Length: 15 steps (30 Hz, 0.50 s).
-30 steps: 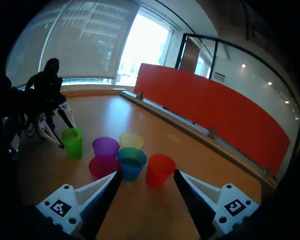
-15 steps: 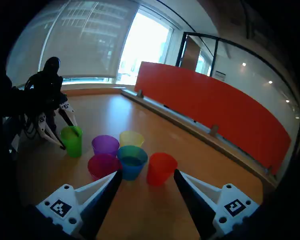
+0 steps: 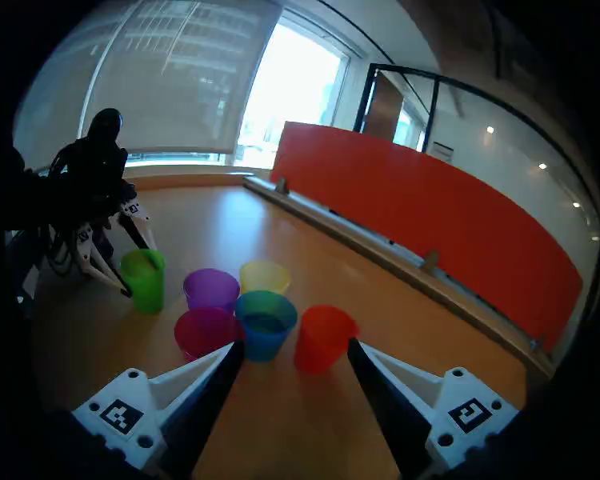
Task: Pour water
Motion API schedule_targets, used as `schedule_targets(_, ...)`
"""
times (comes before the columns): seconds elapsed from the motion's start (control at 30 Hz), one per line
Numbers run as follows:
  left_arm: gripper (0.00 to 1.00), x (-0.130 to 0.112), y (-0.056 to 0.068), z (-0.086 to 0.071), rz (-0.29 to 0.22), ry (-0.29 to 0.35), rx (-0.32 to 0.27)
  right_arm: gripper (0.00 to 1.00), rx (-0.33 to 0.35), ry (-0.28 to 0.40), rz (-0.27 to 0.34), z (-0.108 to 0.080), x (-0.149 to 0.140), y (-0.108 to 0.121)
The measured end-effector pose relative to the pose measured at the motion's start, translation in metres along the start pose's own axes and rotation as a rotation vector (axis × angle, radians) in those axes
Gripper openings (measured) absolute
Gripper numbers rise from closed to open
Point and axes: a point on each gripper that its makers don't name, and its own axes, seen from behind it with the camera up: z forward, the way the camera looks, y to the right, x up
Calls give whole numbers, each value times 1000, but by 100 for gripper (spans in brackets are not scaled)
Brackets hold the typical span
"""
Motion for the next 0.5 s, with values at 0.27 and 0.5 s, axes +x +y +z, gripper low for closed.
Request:
schedule_targets(0.27, 90, 2, -1, 0, 11, 6, 5, 100, -1, 2, -1, 1, 0, 0)
schedule_targets(0.5, 85, 2, -2, 0, 30, 0, 14, 100, 0, 4, 1, 2, 0, 0)
